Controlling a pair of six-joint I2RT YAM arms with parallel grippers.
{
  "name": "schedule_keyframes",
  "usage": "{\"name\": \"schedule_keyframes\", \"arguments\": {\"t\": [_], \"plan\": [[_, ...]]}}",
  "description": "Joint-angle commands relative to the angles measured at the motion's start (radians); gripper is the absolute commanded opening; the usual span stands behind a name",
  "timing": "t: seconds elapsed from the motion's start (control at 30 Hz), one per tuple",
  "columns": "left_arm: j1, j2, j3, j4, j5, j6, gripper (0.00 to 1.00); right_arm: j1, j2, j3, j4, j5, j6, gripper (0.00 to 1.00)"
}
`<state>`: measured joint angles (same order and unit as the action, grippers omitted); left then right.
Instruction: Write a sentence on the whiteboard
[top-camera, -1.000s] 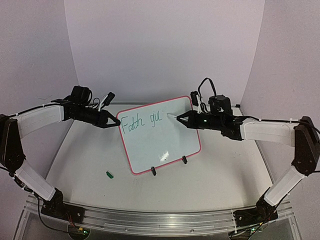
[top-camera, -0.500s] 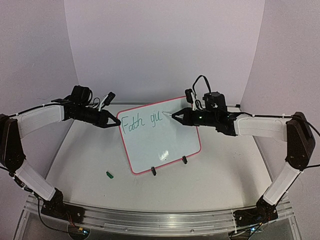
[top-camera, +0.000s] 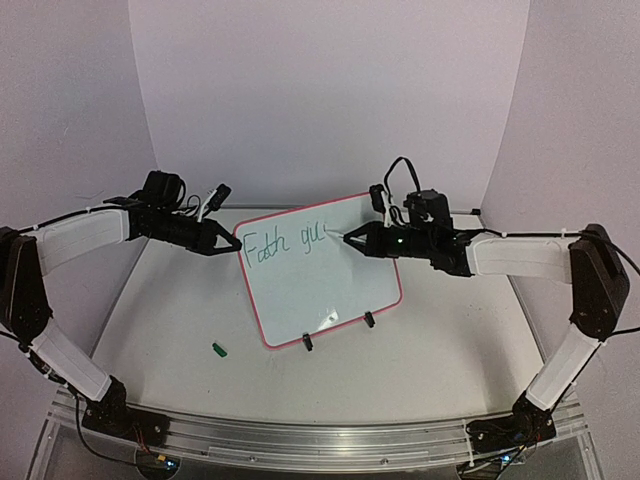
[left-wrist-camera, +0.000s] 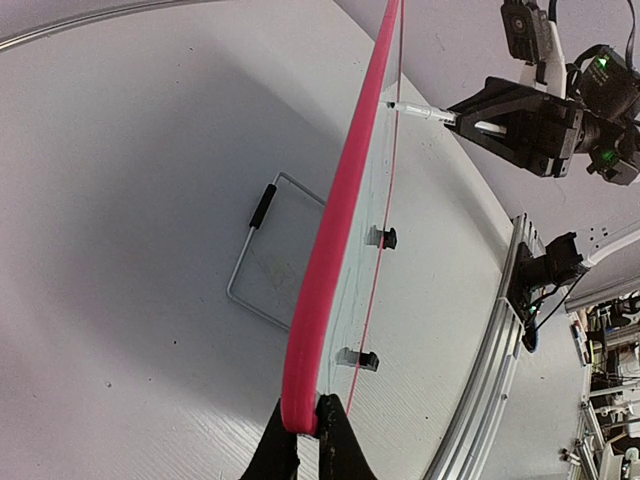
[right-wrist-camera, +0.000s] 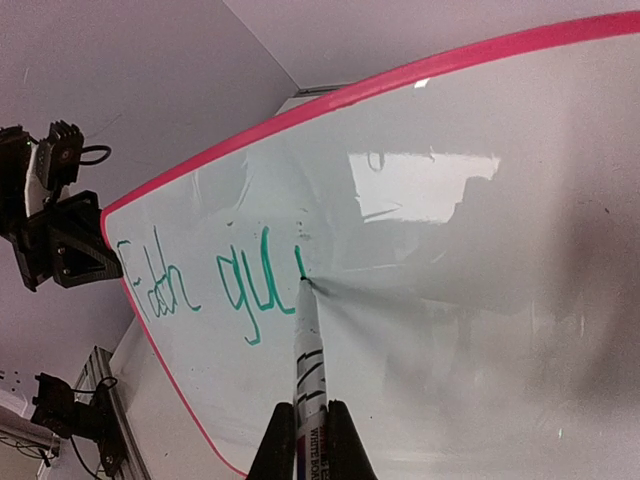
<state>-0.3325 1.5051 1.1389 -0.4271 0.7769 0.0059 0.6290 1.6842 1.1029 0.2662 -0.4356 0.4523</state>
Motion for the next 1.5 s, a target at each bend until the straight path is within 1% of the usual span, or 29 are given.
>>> {"name": "schedule_keyframes", "arguments": {"t": [0.0,0.17,0.3,0.47,0.93,1.23,1.47], "plan": [[-0.046,0.043,-0.011,-0.086,-0.060,0.085,0.00,0.000,-0.028,-0.049,0.009,0.022,0.019,0.00],[-0.049,0.044,-0.011,-0.087,-0.060,0.085,0.00,0.001,-0.052,-0.073,0.019,0.012,0.027,0.00],[-0.048,0.044,-0.011,-0.088,-0.061,0.085,0.00,0.000,-0.086,-0.072,0.053,-0.028,0.045,0.00],[-0.048,0.043,-0.011,-0.088,-0.061,0.085,0.00,0.002,-0.110,-0.053,0.081,-0.035,0.052,0.00],[-0.051,0.042,-0.011,-0.089,-0.060,0.087,0.00,0.003,-0.006,0.057,0.076,-0.031,0.030,0.00],[-0.052,0.043,-0.011,-0.090,-0.062,0.089,0.00,0.002,0.017,0.065,0.066,0.027,0.027,0.00],[-0.053,0.043,-0.011,-0.091,-0.063,0.089,0.00,0.001,0.014,0.064,0.061,0.037,0.020,0.00]]}}
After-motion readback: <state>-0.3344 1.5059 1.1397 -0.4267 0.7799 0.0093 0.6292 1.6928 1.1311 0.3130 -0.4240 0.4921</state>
